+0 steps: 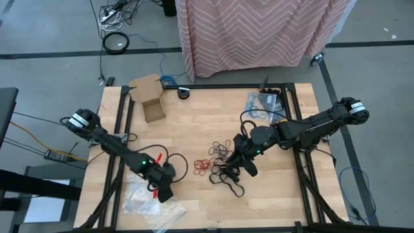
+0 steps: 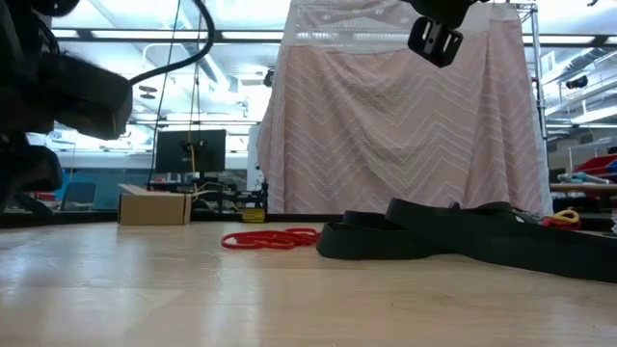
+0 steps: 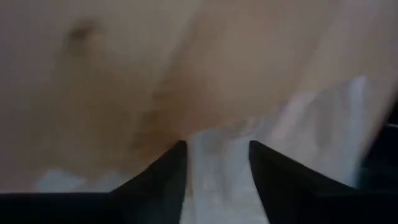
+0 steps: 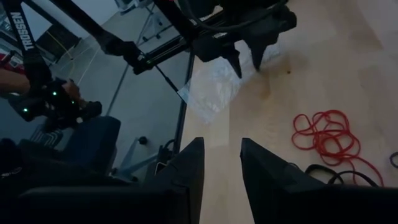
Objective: Sort rubber bands
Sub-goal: Open the transparent zip bag
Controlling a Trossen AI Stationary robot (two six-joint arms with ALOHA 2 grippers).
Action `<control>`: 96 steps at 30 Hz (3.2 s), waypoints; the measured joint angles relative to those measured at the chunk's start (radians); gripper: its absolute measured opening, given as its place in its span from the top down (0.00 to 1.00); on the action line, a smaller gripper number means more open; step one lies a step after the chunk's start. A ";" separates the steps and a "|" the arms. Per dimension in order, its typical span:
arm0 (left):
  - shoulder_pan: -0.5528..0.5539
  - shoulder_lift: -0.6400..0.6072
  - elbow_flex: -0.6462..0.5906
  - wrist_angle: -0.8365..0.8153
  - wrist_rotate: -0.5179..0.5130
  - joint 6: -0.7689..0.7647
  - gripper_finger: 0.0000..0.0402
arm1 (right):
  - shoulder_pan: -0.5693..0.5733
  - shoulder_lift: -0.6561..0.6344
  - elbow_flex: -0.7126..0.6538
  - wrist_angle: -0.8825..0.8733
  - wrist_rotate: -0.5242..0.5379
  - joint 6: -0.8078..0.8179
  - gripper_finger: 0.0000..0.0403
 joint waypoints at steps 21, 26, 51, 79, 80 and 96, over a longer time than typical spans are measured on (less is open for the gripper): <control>-0.007 0.006 0.002 0.028 -0.007 -0.025 0.90 | -0.003 0.000 0.000 -0.031 0.010 -0.027 0.77; -0.017 0.006 0.002 -0.021 -0.075 -0.065 0.82 | -0.003 0.000 0.000 -0.042 0.013 -0.027 0.76; -0.071 0.152 0.051 0.073 -0.148 -0.044 0.60 | -0.019 0.001 0.000 -0.052 0.066 -0.062 0.77; 0.064 0.033 0.367 -0.392 -0.390 0.156 1.00 | -0.057 0.001 0.000 0.024 0.011 -0.084 0.78; 0.084 0.034 0.395 -0.416 -0.405 0.197 1.00 | -0.059 0.001 0.000 0.051 -0.001 -0.082 0.78; 0.413 0.032 0.827 -0.509 -0.326 0.828 1.00 | -0.214 0.001 0.259 -0.263 -0.055 -0.404 0.75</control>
